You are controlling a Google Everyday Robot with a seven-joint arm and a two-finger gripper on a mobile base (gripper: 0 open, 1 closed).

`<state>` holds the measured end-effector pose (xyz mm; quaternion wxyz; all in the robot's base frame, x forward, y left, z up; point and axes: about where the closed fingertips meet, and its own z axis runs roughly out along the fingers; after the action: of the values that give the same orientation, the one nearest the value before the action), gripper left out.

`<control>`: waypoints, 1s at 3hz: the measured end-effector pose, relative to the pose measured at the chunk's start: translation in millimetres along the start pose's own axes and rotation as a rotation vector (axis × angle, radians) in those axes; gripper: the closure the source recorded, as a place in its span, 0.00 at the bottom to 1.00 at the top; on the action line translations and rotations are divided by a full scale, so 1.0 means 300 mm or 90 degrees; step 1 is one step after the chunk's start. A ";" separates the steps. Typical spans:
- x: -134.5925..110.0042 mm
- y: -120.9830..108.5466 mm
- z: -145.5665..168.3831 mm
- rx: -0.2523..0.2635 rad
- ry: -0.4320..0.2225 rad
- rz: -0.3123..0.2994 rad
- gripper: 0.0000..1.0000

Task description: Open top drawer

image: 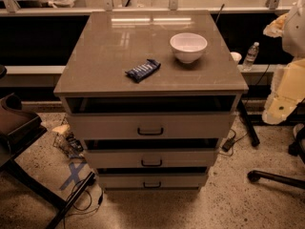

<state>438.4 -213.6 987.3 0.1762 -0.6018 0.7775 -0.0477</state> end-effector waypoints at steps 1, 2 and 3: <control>0.001 0.002 0.006 0.003 0.001 -0.001 0.00; 0.016 0.029 0.078 0.036 0.009 -0.007 0.00; 0.070 0.107 0.225 0.044 -0.016 -0.026 0.00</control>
Offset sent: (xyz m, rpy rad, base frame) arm -0.0027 0.0010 -0.0709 -0.0747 -0.1268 -0.0150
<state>426.7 -215.4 910.5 0.2055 -0.6117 0.7606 -0.0707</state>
